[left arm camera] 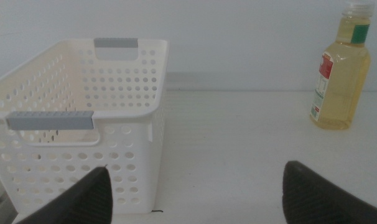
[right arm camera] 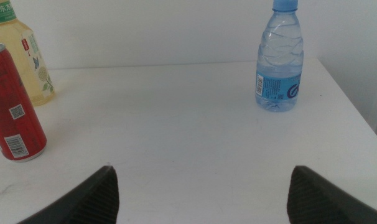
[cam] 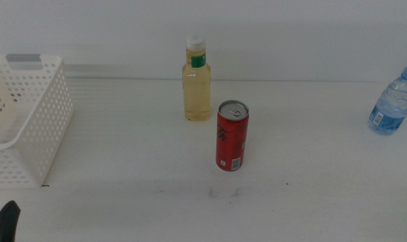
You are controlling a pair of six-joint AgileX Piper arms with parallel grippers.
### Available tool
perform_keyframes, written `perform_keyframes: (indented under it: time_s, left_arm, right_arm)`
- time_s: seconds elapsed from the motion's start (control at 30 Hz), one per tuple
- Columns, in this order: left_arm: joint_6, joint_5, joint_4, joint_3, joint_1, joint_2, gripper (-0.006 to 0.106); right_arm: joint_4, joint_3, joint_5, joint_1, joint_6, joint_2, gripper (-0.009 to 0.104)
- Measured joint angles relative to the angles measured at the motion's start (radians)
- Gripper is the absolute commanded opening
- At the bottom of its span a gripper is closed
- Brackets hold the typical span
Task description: Use arms to grab the bottles and put them into the dustbin to the left of the table.
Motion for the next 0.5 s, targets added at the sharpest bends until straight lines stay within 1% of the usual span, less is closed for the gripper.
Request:
perform_keyframes:
  time_s: [0.1,0.2,0.37,0.5]
  left_arm:
    - [0.000,-0.056,0.002,0.000,-0.018,0.033,0.094]
    - [0.000,-0.270,0.002,0.000,-0.115,0.209,0.094]
    - [0.000,-0.739,0.002,-0.002,-0.350,0.708,0.094]
    - [0.000,-1.088,0.004,-0.002,-0.484,1.051,0.094]
  right_arm:
    - [0.000,0.000,0.000,0.000,0.000,0.000,0.089]
    - [0.000,0.000,0.000,0.000,0.000,0.000,0.089]
    - [0.000,0.000,0.000,0.000,0.000,0.000,0.089]
    - [0.000,0.000,0.000,0.000,0.000,0.000,0.089]
